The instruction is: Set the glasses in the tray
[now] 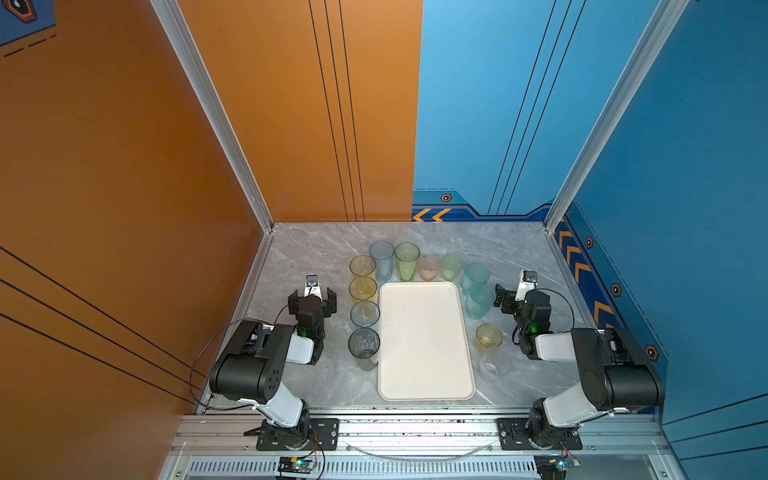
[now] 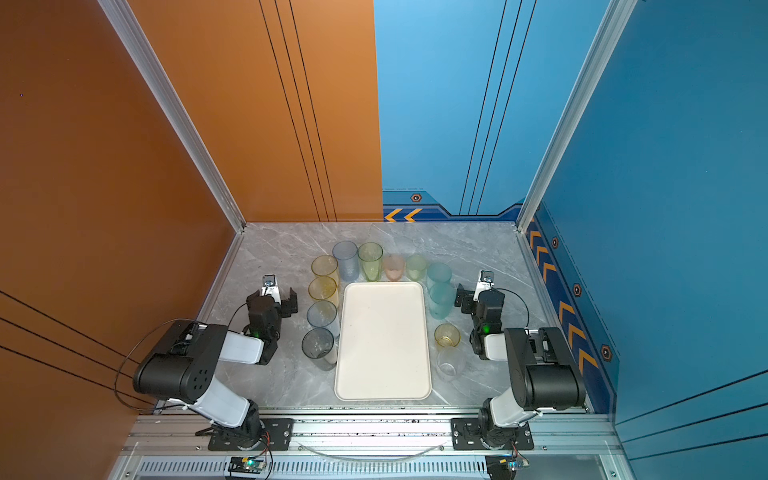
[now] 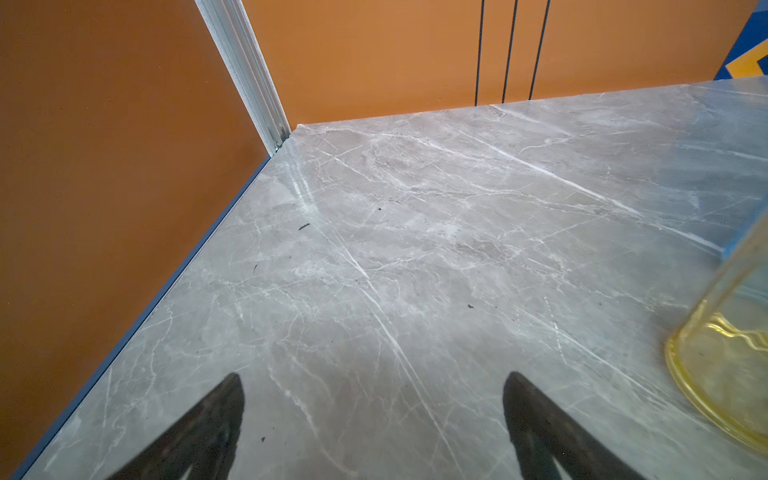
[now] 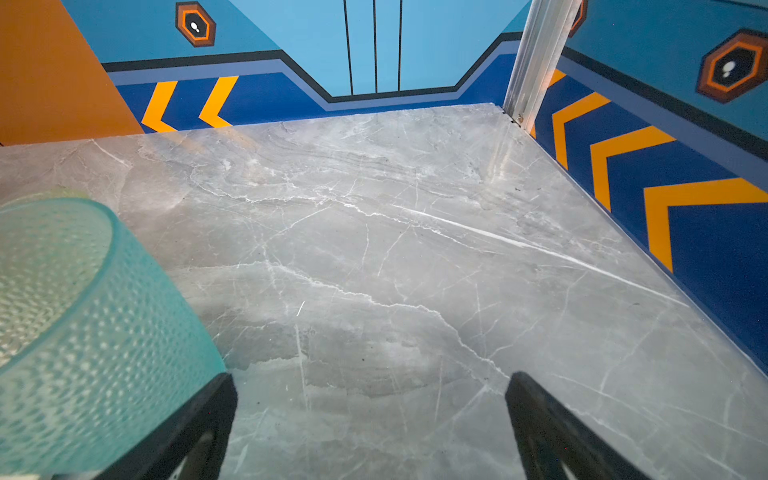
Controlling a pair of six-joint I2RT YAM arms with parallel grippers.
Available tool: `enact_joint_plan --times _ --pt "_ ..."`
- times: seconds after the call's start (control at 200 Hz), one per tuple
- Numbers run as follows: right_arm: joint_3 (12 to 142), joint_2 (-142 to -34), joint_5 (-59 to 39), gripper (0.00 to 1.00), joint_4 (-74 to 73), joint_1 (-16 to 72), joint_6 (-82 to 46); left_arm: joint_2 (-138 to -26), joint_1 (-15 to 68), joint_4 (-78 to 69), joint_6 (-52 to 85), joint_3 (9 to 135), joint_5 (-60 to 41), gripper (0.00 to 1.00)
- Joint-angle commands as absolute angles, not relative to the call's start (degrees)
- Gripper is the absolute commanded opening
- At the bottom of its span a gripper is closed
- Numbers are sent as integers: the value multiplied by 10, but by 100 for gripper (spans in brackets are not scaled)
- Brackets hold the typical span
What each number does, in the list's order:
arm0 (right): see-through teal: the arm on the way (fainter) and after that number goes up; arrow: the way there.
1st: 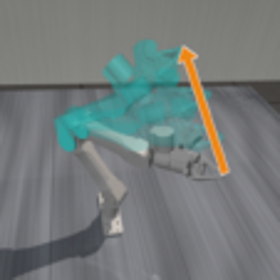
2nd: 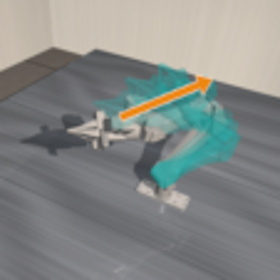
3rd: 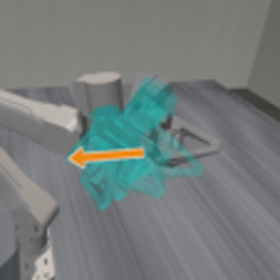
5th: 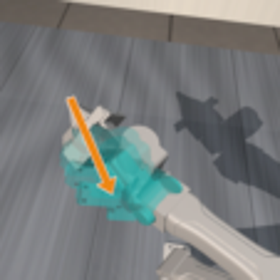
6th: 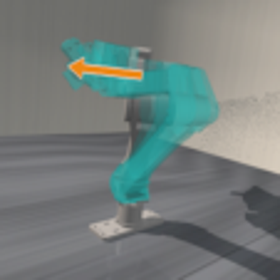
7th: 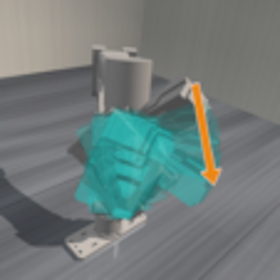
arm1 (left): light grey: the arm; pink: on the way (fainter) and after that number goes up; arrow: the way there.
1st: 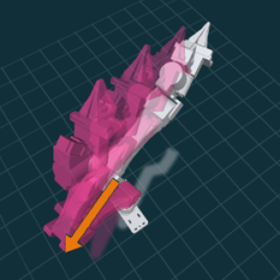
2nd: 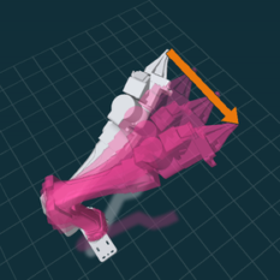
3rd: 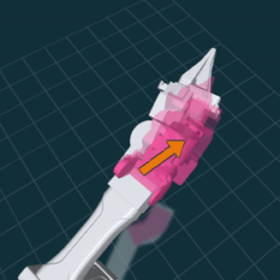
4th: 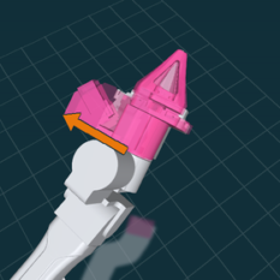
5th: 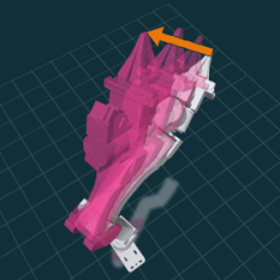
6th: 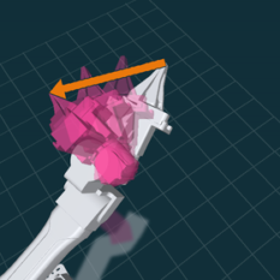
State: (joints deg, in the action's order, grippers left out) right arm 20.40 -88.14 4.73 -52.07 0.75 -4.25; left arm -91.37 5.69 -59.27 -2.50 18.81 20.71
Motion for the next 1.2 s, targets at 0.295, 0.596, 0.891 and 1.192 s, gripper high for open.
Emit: enact_joint_plan --times 0.295,0.596,0.891,1.192 --pt "216 -887 55 100 -520 10 -38 -901 43 -561 -15 207 151 98" --pt "215 -887 53 100 -521 9 -38 -898 30 -545 -9 212 119 73" --pt "212 -887 39 100 -525 2 -43 -760 62 -387 5 240 255 61" --pt "212 -867 52 94 -509 -10 -63 -519 98 -2 47 373 302 50"
